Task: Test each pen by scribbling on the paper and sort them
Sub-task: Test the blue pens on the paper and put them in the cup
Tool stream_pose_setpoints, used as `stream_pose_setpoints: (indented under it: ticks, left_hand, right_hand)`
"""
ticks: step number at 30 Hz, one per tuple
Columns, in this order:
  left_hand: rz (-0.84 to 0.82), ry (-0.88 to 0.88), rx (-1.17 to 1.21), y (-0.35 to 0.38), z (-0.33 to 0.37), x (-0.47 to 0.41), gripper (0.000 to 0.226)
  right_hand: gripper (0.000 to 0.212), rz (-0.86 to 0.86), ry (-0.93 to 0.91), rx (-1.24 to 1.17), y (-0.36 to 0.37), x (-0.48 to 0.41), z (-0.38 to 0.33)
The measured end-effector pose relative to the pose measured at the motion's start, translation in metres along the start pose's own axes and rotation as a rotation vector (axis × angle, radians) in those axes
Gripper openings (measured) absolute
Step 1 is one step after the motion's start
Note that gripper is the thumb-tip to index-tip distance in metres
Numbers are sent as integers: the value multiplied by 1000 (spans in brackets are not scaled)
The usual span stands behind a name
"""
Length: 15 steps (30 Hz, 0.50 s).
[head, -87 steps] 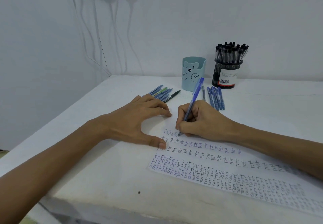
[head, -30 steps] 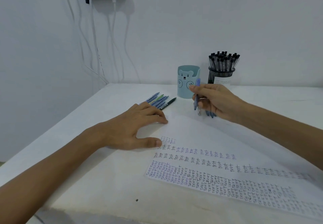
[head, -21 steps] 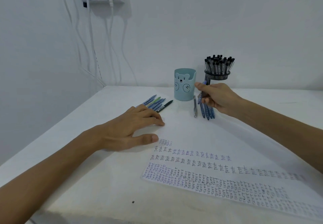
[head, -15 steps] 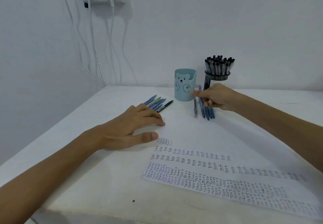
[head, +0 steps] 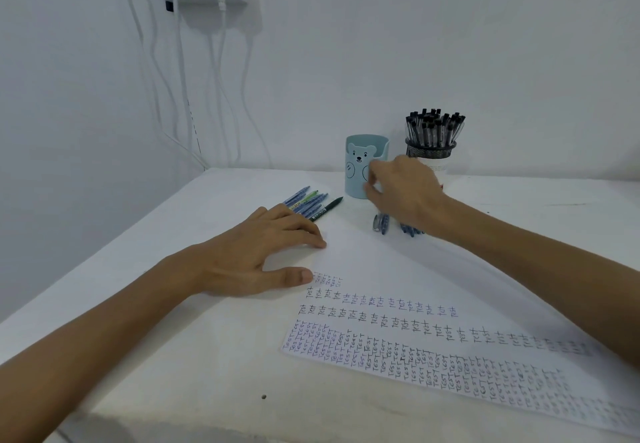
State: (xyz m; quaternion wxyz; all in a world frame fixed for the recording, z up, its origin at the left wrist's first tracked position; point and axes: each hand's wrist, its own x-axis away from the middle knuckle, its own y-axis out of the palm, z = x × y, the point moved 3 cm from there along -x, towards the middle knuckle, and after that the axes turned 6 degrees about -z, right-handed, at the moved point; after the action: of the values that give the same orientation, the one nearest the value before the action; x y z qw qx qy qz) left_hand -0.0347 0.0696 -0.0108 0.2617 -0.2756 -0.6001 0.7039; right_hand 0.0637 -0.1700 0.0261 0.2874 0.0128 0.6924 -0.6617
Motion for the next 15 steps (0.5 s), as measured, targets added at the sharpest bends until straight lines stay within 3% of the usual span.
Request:
stream_pose_setpoints:
  ticks: [4,8,13,15]
  left_hand:
    - [6,1,-5,0,0,0,57]
    - [20,7,-5,0,0,0,57]
    - [29,3,-31,0,1,-2,63]
    - [31,-1,-38,0,2,-2,68]
  right_hand:
    - [27,-69,-412,38,9,-5,-35]
    - [29,-102,-513,282,27,-18,-46]
    - [25,-75,-739,300,21,-23,-37]
    - [25,-20,-745,300,17,-21,-29]
